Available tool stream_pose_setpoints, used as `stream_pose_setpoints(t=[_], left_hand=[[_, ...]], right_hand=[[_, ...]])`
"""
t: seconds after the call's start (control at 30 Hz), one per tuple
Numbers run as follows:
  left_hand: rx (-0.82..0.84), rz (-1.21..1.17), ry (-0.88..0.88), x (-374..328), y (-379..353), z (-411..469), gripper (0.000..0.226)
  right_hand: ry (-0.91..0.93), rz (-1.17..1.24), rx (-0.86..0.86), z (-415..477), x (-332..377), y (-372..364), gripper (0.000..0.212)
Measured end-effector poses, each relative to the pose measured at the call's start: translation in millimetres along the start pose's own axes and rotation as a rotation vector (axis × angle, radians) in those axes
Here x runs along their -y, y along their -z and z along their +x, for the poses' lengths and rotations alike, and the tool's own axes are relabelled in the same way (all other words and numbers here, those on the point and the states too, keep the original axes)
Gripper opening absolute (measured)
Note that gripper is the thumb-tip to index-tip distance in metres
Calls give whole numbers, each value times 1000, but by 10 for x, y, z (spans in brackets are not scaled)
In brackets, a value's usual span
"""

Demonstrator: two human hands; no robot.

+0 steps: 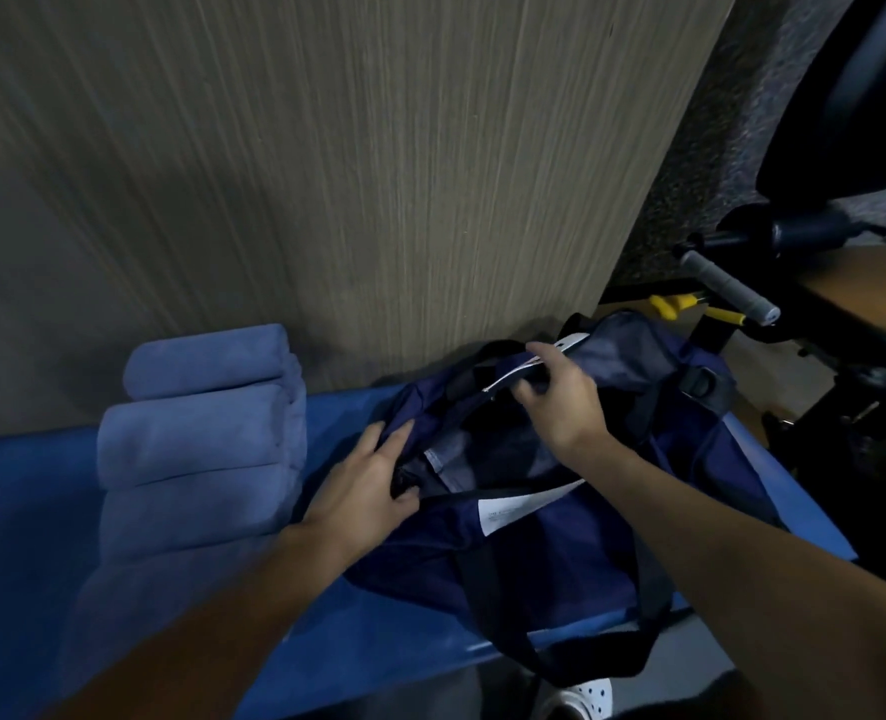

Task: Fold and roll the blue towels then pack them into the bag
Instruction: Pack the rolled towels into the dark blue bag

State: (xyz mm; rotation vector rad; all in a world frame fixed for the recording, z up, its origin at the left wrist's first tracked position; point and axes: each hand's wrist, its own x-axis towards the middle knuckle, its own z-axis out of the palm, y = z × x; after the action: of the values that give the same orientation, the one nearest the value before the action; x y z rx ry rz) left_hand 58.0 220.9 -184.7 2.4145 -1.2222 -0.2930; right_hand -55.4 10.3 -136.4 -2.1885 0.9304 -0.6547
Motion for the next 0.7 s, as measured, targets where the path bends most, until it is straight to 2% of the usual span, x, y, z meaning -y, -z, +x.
stream_pose_setpoints(t=[0.13, 0.2, 0.27, 0.4, 0.47, 0.6, 0.7], left_hand=[[-158, -130, 5, 72, -118, -8, 57], [-203, -121, 41, 56, -147, 10, 51], [-229, -101, 88, 14, -150, 11, 45], [-237, -176, 139, -33, -119, -13, 42], [-229, -214, 148, -36, -111, -22, 43], [-271, -193, 147, -92, -45, -54, 35], [-182, -202, 190, -106, 20, -61, 26]], right_hand=[[95, 24, 116, -134, 0, 70, 66], [118, -15, 80, -201, 27, 85, 68], [139, -74, 15, -279, 76, 106, 64], [218, -76, -72, -421, 205, 85, 39], [263, -70, -29, -485, 324, 24, 33], [402, -24, 117, -551, 731, -208, 33], [445, 98, 257, -556, 1097, -462, 30]])
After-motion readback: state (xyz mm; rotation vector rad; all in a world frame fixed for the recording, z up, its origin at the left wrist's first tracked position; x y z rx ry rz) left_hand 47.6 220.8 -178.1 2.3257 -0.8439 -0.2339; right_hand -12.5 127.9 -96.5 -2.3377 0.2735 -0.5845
